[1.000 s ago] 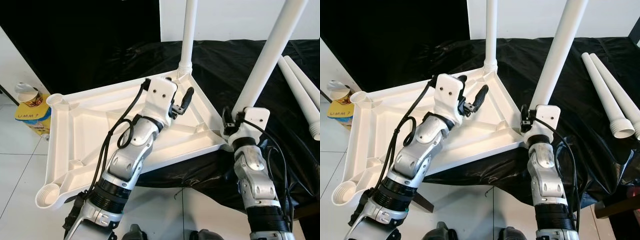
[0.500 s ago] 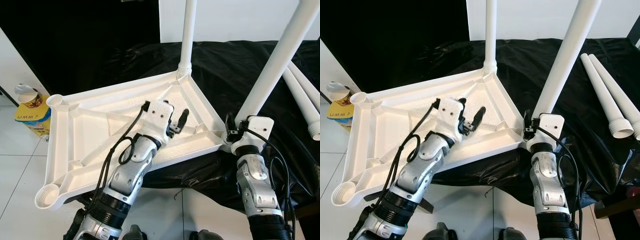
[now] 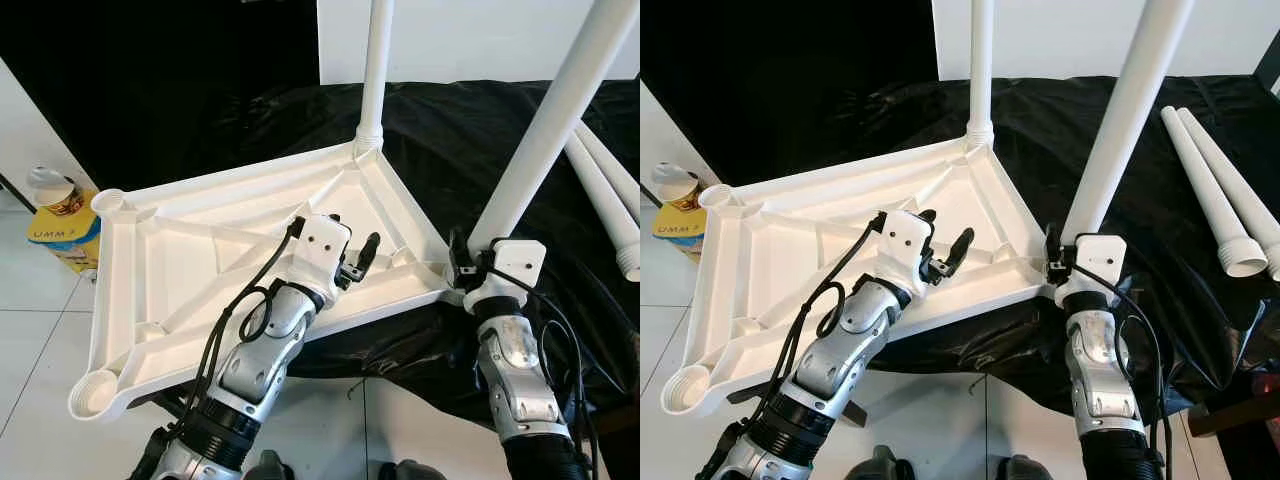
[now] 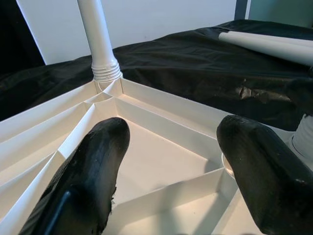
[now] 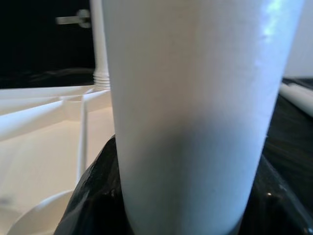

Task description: Building children table

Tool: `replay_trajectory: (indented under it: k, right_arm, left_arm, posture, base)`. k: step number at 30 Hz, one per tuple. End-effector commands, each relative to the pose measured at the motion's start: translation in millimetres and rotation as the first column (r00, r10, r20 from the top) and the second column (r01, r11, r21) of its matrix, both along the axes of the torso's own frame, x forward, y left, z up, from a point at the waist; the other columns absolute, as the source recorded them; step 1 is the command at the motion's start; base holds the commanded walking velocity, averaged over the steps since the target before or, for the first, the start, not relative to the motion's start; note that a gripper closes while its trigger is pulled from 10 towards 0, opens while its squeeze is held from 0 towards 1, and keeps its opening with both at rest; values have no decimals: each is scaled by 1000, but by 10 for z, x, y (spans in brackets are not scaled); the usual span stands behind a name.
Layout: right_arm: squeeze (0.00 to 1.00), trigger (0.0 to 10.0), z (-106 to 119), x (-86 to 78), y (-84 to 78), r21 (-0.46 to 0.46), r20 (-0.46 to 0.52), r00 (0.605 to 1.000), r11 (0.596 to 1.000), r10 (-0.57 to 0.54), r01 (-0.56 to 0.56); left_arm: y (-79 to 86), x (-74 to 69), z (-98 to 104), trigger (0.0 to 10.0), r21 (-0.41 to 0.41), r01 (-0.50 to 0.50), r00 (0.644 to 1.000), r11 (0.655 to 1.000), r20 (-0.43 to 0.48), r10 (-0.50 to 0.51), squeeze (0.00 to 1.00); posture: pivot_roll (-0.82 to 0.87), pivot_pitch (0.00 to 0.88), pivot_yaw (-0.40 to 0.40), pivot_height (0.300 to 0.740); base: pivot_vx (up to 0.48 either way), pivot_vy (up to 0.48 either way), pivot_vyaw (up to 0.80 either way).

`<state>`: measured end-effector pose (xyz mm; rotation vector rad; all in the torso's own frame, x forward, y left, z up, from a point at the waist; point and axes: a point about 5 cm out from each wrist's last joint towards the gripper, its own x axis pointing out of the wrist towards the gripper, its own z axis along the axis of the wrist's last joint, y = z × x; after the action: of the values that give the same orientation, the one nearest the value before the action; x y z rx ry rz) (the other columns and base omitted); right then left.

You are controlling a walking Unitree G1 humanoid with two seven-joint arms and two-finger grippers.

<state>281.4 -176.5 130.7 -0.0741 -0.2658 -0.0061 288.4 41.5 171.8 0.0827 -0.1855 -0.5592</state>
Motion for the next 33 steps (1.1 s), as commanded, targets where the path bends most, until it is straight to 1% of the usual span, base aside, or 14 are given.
replay_trajectory:
  k: [1, 6, 10, 13, 14, 19, 21, 23, 27, 30, 31, 33]
  right_arm:
    - [0, 10000, -256, -62, 22, -28, -104, 994, 999, 40, -43]
    - [0, 10000, -293, -79, 12, -39, -103, 993, 997, 61, -65]
    - [0, 10000, -366, -89, 11, -54, -109, 990, 994, 85, -92]
    - [0, 10000, -373, -82, 39, -73, -100, 989, 991, 107, -114]
    - [0, 10000, -381, -73, 60, -97, -87, 988, 986, 126, -135]
    - [0, 10000, -403, -76, 74, -117, -79, 986, 981, 149, -157]
    - [0, 10000, -400, -92, 76, -151, -53, 985, 973, 166, -172]
    - [0, 10000, -407, -98, 68, -164, -46, 985, 972, 164, -169]
    - [0, 10000, -434, -100, 38, -155, -44, 987, 975, 155, -160]
    - [0, 10000, -454, -97, 9, -132, -42, 990, 981, 138, -142]
    - [0, 10000, -463, -95, 1, -117, -41, 991, 984, 129, -133]
    - [0, 10000, -494, -84, -15, -59, -53, 992, 991, 118, -121]
  left_arm:
    - [-36, -49, -12, 10000, 34, 106, 994, 994, 8, -106, 0]
    - [-31, -39, 2, 10000, 34, 107, 994, 994, 12, -107, 0]
    - [-29, -29, 22, 10000, 34, 106, 994, 994, 19, -106, 0]
    - [-31, -30, 29, 10000, 34, 108, 994, 994, 22, -109, 0]
    - [-34, -28, 33, 10000, 37, 112, 993, 993, 26, -113, 0]
    - [-38, -26, 42, 10000, 37, 113, 993, 993, 31, -115, 0]
    - [-40, -28, 49, 10000, 37, 115, 993, 993, 34, -116, 0]
    - [-40, -30, 51, 10000, 37, 115, 993, 993, 35, -116, 0]
    - [-36, -34, 55, 10000, 37, 115, 993, 993, 36, -117, 0]
    - [-32, -39, 60, 10000, 38, 115, 992, 993, 37, -117, 0]
    - [-31, -42, 61, 10000, 38, 116, 992, 993, 38, -117, 0]
    - [-28, -44, 63, 10000, 40, 117, 992, 992, 39, -118, 0]
  posture:
    - [21, 111, 38, 740]
    - [23, 108, 37, 740]
    - [26, 104, 40, 740]
    - [24, 104, 42, 740]
    - [24, 104, 45, 740]
    - [26, 104, 46, 740]
    - [28, 104, 47, 740]
    - [30, 105, 48, 740]
    - [32, 105, 49, 740]
    - [35, 107, 52, 740]
    - [36, 108, 55, 740]
    - [36, 108, 57, 740]
  base:
    - [0, 0, 0]
    - [0, 0, 0]
    - [0, 0, 0]
    - [0, 0, 0]
    - [0, 0, 0]
    - [0, 0, 0]
    - [0, 0, 0]
    - [0, 0, 0]
    - [0, 0, 0]
    - [0, 0, 0]
    - [0, 0, 0]
    - [0, 0, 0]
